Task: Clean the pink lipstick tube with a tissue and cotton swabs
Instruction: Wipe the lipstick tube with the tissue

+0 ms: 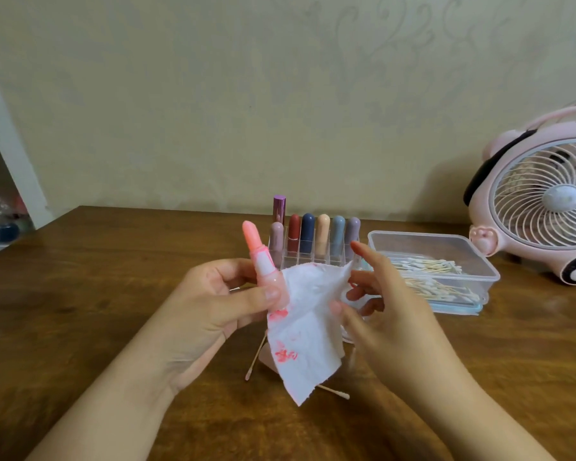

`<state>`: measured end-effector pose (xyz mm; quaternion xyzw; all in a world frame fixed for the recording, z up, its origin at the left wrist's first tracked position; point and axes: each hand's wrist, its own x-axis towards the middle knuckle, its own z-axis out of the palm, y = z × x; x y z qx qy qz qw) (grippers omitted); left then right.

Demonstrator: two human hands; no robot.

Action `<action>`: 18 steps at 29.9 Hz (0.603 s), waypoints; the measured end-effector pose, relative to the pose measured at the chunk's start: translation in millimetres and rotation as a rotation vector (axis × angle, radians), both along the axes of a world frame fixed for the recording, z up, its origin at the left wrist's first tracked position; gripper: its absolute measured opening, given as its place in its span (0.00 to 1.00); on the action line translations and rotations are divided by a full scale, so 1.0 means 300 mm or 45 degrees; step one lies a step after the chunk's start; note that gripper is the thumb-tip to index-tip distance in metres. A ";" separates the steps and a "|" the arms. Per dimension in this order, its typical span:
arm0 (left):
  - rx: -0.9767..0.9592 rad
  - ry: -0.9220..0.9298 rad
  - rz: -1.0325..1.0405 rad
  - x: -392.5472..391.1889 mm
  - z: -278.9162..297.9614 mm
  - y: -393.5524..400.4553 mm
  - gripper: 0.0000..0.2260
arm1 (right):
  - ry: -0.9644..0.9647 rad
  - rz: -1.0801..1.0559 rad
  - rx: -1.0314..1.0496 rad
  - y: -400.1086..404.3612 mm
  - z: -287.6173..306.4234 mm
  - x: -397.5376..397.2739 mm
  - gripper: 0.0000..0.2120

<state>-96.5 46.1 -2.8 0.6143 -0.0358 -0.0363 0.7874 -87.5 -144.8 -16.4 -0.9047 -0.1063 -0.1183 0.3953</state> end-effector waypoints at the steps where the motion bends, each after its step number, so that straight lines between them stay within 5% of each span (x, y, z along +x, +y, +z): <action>1: -0.002 0.006 -0.001 0.000 0.002 0.003 0.16 | 0.031 0.013 0.027 -0.002 0.001 -0.001 0.37; 6: 0.110 0.027 0.039 -0.002 0.005 0.001 0.21 | 0.063 0.105 0.232 -0.020 0.009 -0.011 0.30; 13: 0.238 0.114 -0.052 -0.002 0.002 -0.014 0.20 | -0.059 -0.015 0.375 -0.037 -0.002 0.003 0.09; 18: 0.242 0.105 -0.078 -0.008 -0.010 -0.035 0.17 | 0.100 -0.014 0.553 -0.030 -0.001 0.012 0.11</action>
